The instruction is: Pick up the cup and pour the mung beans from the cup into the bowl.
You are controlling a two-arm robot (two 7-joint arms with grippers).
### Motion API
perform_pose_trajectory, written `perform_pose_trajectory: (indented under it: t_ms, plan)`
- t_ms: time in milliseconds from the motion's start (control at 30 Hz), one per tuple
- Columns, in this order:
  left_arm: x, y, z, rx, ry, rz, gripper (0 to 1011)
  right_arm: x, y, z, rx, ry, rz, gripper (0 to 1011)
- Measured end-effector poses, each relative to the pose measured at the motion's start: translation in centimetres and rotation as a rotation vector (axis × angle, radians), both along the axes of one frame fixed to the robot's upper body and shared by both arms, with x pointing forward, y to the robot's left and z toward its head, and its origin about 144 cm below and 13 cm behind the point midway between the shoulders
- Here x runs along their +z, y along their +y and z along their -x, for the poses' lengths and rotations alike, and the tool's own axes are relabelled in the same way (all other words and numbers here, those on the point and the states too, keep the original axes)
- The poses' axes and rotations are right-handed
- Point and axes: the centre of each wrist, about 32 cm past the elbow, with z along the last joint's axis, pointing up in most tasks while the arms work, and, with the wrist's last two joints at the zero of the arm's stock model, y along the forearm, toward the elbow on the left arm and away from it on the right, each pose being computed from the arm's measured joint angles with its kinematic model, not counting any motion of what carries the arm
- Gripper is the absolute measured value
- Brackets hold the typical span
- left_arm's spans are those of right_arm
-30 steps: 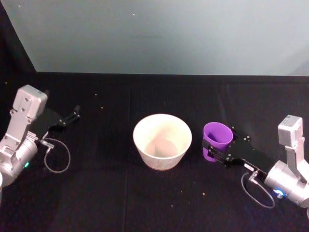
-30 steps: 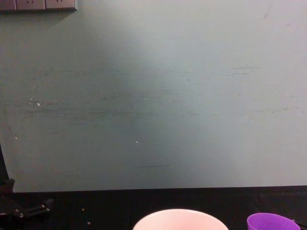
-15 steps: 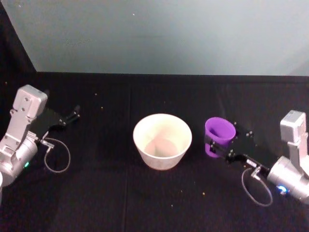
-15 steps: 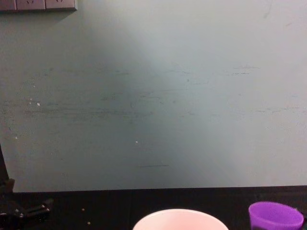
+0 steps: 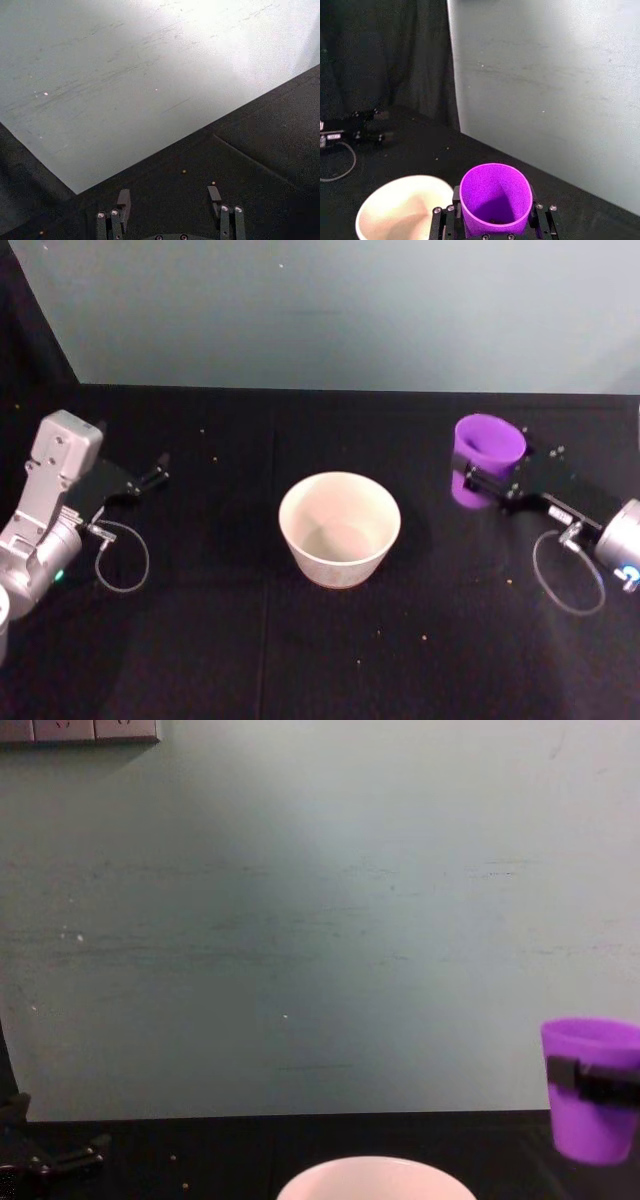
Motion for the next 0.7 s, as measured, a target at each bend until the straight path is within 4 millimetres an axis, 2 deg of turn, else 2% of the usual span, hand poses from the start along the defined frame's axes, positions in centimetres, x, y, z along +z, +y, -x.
perform_pose_trajectory:
  t_ms: [233, 467, 700]
  plan:
    - [0.0, 0.0, 0.0, 0.0, 0.0, 0.0, 1000, 3.4, 0.4, 0.2, -0.027, -0.001, 0.032, 724]
    - [0.0, 0.0, 0.0, 0.0, 0.0, 0.0, 1000, 5.1, 0.3, 0.6, -0.045, -0.02, 0.042, 724]
    - [0.0, 0.0, 0.0, 0.0, 0.0, 0.0, 1000, 5.5, -0.1, 0.9, -0.043, -0.03, 0.022, 724]
